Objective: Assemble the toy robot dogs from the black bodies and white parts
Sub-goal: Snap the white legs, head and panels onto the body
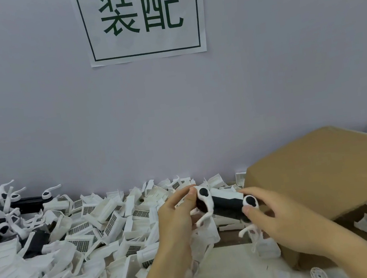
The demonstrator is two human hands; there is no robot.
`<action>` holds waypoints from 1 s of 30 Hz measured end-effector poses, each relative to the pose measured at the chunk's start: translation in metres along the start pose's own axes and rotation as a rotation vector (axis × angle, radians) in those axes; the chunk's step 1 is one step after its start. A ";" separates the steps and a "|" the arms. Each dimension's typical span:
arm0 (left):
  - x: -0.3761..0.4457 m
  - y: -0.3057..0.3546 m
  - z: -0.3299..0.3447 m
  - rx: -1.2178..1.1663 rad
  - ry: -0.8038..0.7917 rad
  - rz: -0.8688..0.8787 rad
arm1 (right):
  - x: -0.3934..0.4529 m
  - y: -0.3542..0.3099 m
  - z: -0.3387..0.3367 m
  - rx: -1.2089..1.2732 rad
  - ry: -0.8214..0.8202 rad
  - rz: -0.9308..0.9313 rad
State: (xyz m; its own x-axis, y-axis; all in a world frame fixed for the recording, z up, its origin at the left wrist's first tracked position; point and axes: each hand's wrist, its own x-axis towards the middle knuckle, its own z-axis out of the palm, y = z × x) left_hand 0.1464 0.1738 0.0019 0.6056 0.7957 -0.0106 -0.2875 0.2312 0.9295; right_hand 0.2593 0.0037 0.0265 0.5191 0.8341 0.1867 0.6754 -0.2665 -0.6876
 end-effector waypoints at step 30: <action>-0.003 0.012 0.002 -0.091 0.171 0.034 | 0.006 -0.008 -0.011 1.456 0.262 0.305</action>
State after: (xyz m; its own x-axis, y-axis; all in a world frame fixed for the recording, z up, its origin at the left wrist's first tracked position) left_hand 0.1422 0.1728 0.0137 0.4613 0.8859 -0.0495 -0.3760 0.2457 0.8935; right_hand 0.2628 0.0058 0.0406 0.7218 0.6876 -0.0790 -0.4843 0.4202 -0.7674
